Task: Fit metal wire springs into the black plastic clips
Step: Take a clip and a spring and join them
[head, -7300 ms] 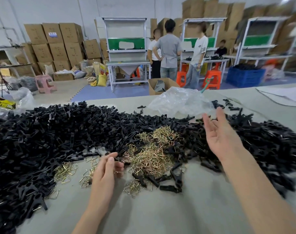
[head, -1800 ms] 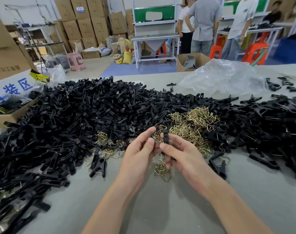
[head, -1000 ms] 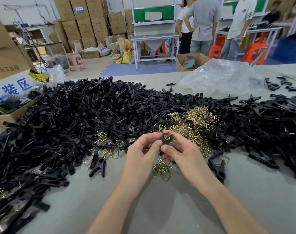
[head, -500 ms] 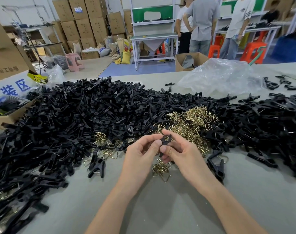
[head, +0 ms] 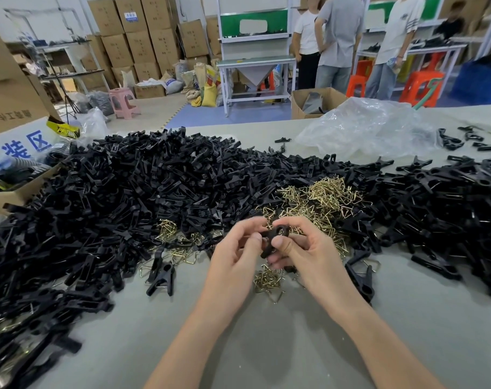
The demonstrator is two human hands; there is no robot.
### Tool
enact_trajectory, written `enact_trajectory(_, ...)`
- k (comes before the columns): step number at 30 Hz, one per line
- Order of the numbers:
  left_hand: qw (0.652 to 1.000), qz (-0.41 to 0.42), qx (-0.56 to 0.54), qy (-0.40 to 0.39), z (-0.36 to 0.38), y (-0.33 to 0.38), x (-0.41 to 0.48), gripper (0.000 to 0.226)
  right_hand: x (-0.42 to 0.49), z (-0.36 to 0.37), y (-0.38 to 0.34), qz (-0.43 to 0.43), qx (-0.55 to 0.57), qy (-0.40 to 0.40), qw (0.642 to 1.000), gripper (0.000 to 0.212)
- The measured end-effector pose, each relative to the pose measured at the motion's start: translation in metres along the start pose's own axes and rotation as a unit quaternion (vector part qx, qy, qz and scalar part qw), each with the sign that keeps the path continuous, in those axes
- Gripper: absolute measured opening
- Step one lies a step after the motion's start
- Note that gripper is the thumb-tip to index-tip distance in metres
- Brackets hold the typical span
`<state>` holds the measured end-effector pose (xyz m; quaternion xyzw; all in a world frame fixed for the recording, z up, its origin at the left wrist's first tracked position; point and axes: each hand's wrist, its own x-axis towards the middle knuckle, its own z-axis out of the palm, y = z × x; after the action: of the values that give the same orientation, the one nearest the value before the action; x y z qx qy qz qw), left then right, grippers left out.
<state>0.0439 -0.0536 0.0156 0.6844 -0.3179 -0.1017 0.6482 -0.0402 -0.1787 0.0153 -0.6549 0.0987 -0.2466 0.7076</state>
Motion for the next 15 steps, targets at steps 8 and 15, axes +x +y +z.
enact_trajectory(8, 0.905, 0.083, 0.414, -0.054, -0.004, -0.022, -0.001, 0.046, 0.005, -0.010, -0.003, -0.041, 0.057, 0.107, 0.992, 0.024)
enact_trajectory(15, 0.864, 0.109, 0.488, -0.051, 0.002, -0.026, 0.003, 0.036, 0.007, -0.011, -0.001, -0.051, 0.057, 0.143, 0.987, 0.021)
